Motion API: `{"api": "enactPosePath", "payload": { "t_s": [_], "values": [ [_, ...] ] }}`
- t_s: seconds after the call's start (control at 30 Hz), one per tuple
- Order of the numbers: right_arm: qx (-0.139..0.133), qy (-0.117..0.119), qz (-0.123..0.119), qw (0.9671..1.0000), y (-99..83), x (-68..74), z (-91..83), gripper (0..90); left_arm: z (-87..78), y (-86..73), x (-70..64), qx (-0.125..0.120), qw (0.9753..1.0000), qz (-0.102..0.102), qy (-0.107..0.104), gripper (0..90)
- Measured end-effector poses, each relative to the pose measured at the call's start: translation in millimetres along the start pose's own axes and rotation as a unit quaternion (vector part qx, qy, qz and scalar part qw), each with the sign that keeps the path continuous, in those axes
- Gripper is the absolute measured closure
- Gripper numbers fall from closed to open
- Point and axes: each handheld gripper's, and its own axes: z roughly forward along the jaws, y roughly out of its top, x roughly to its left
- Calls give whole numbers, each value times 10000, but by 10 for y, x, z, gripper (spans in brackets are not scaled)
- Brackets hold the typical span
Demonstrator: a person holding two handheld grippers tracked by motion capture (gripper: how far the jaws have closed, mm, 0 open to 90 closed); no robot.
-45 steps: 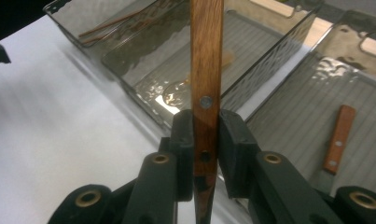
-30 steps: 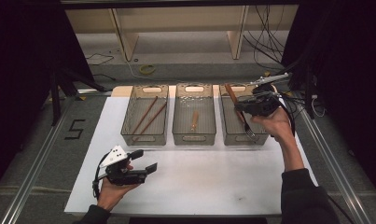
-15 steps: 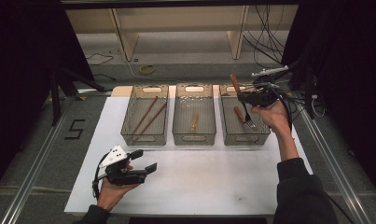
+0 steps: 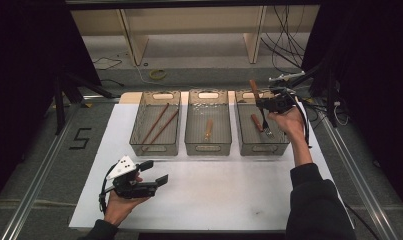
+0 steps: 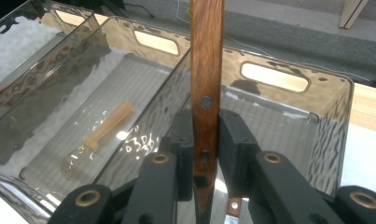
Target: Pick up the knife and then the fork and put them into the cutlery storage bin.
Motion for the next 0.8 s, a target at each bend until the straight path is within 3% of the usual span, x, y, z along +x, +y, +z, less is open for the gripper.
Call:
{"api": "enactPosePath", "payload": {
  "t_s": [0.8],
  "values": [
    [148,-187,328,9992,-118,-75,262,772,-5,0,0,-10,10000,6,2,183]
  ]
}}
